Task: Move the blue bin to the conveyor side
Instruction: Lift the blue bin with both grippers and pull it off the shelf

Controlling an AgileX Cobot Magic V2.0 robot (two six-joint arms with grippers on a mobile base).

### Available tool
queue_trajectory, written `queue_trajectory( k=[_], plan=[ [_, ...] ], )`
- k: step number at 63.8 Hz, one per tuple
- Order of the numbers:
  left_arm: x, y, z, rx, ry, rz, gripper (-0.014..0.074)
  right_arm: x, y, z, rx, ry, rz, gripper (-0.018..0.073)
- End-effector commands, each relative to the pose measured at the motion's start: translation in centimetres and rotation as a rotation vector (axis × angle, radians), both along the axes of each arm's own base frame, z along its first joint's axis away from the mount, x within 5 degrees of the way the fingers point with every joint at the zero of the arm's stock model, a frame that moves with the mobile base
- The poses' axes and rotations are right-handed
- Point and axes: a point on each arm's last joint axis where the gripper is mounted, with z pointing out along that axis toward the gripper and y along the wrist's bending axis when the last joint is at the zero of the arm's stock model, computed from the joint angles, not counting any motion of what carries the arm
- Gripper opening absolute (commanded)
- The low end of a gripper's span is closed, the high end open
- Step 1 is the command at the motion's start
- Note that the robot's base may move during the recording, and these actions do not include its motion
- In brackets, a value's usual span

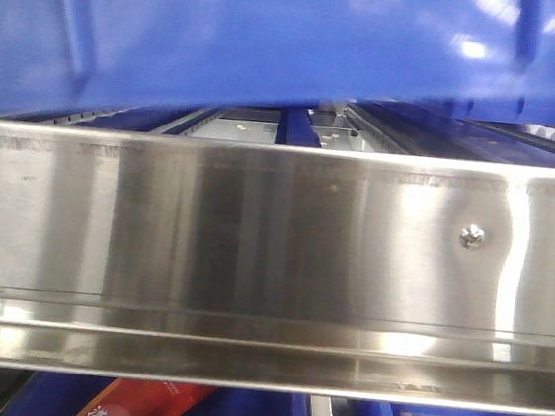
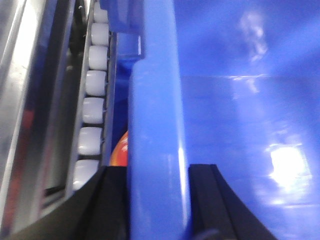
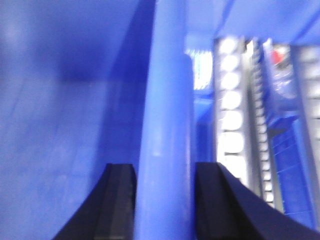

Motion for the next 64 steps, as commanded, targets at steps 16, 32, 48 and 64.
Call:
queue_trajectory(
  k=[16,32,48,64],
  plan=[
    [-1.9,-1.4,6.1,0.007,-0.186,0.022,-0.002,-4.0,-1.2,4.5,0.041,-0.211,-0.008,-0.0089],
    [-3.5,-1.2,7.6,-0.012,-0.197,0.021,-0.002,-6.8,-1.9,3.8,0.056,-0.251,-0.008,-0.0089],
    [-6.0,-1.5,9.1,-0.026,-0.252,-0.004,-0.002,-9.4,-2.5,2.7,0.077,-0.267,-0.013,-0.0089],
    [-9.6,-1.9,9.2,-0.026,-0.271,-0.003,-0.002,-11.8,-3.1,2.9,0.107,-0.283,-0.031,-0.0089]
  ],
)
